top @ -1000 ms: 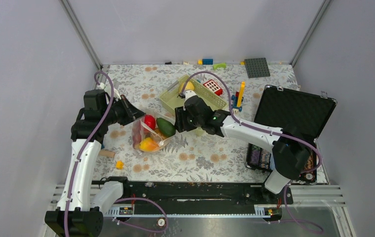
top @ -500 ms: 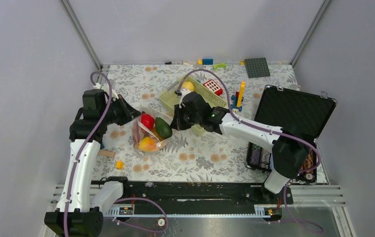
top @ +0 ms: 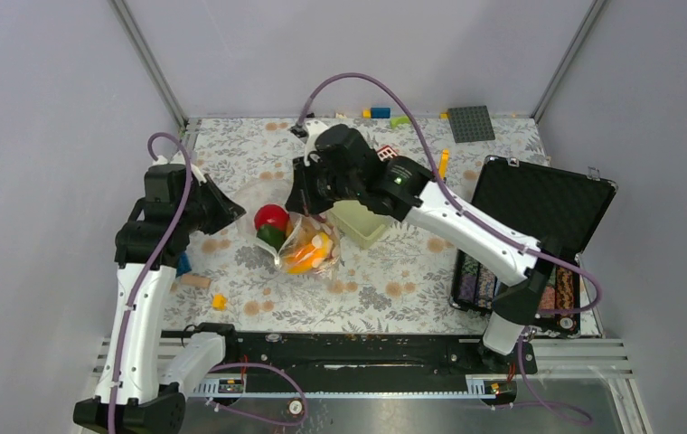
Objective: Place the food in the zip-top bag and seal the zipper
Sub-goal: Adjust the zipper food storage bag at the center of the board, then pick up the fake fruit from the bin.
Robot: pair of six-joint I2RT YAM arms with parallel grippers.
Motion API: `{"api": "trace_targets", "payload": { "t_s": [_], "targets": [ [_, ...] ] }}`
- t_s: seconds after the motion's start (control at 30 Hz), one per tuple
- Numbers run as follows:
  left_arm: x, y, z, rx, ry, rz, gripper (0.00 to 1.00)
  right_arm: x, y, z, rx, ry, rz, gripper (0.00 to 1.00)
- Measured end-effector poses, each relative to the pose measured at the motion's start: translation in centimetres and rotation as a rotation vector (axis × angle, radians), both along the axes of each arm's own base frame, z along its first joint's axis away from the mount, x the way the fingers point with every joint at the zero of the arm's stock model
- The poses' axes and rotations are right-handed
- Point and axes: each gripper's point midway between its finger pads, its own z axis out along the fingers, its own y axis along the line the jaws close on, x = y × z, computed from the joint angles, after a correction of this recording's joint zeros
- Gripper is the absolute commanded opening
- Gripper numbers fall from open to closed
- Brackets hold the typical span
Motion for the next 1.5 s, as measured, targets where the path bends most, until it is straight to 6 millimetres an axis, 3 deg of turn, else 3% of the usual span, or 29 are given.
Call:
{"api": "trace_targets", "payload": {
  "t_s": [0.1,0.17,0.3,0.43,0.73,0.8,0.87,1.03,1.17,1.23,1.27,1.5],
  "targets": [
    [-0.4,-0.6,-0.4,0.015,0.022,-0.010,0.00,0.4,1.3,-0.5,-0.047,-0.002,-0.008,0.00],
    [-0.7,-1.4,-1.0,0.027,0.045,-0.035,0.00,0.7,1.8,-2.3,-0.096,0.010,-0.015,0.00],
    [-1.0,-3.0,-1.4,0.051,0.057,-0.084,0.00,1.2,1.1,-6.0,-0.221,0.042,-0.050,0.00],
    [-1.0,-4.7,-1.5,0.070,0.048,-0.143,0.00,2.0,1.1,-8.2,-0.289,0.049,-0.077,0.00],
    [0.4,-2.5,-2.5,0.156,0.050,-0.005,0.00,2.8,0.0,-9.7,-0.358,0.017,-0.113,0.01],
    [0.7,-2.1,-3.0,0.176,0.064,0.022,0.00,2.8,-0.3,-10.4,-0.379,0.019,-0.115,0.07],
    [1.0,-2.0,-3.4,0.189,0.080,0.034,0.00,2.7,-0.5,-10.9,-0.390,0.023,-0.111,0.22],
    [1.6,-2.3,-3.6,0.186,0.080,0.029,0.00,3.0,-0.4,-10.6,-0.352,0.015,-0.099,0.39],
    [1.8,-2.3,-3.5,0.187,0.071,0.027,0.00,4.2,-0.8,-9.0,-0.265,0.007,-0.093,0.69],
    [1.9,-2.4,-3.7,0.188,0.067,0.025,0.00,5.0,-1.6,-7.6,-0.203,-0.005,-0.090,0.93],
    [1.9,-2.3,-3.8,0.191,0.067,0.023,0.00,5.4,-1.9,-6.9,-0.172,-0.010,-0.091,0.99],
    [1.6,-2.2,-3.6,0.203,0.049,0.007,0.00,8.9,-4.8,-2.5,-0.034,-0.115,-0.178,1.00]
  ]
}}
